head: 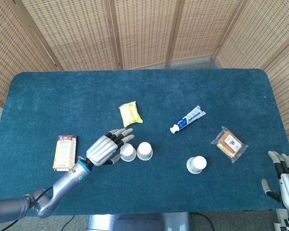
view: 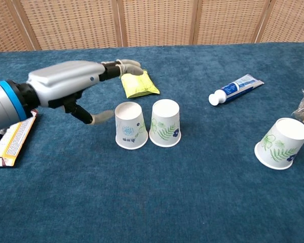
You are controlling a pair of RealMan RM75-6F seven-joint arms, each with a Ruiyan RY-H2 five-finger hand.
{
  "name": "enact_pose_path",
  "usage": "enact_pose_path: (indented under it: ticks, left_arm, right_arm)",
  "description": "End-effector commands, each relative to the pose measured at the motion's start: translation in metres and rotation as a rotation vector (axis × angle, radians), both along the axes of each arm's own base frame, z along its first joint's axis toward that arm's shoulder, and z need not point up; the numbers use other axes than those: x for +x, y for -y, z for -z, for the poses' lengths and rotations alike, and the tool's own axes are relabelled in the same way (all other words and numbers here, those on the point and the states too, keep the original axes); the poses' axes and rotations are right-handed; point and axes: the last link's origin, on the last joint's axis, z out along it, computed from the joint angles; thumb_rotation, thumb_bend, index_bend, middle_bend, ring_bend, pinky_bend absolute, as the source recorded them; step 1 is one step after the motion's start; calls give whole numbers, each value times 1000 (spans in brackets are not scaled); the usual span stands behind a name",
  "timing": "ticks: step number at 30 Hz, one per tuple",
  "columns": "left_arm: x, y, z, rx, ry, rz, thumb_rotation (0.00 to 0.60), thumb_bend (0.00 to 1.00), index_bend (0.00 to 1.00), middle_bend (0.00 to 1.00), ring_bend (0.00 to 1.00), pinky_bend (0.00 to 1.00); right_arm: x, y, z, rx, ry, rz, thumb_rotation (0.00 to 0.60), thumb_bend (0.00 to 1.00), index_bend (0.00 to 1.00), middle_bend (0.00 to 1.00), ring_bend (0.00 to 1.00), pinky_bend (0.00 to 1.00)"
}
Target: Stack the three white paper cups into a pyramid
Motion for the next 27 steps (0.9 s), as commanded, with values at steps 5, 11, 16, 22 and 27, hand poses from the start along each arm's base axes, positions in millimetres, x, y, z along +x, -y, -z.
enact_pose_path:
  ticks: [5,11,16,22,27]
  left_arm:
    - [5,12,-50,31,-29,35,600,490,0,0,0,104]
    - [-2,28,-86,51,-31,-8,600,491,0,0,0,103]
    - [-16,44,-114,97,-9,-58,600,490,0,0,0,103]
    - [-40,65,-144,137,25,-138,600,491,0,0,0,104]
    - [-63,80,-164,175,26,-197,600,490,0,0,0,104]
  right_arm:
    - [10,10,4,52,14,-42,600,450,0,0,0,0]
    - [29,24,15,141,25,-111,600,449,0,0,0,0]
    - [47,35,28,233,28,-176,600,451,0,0,0,0]
    - [70,46,45,342,15,-245,600,444,0,0,0,0]
    - [85,52,60,423,0,-289,600,411,0,0,0,0]
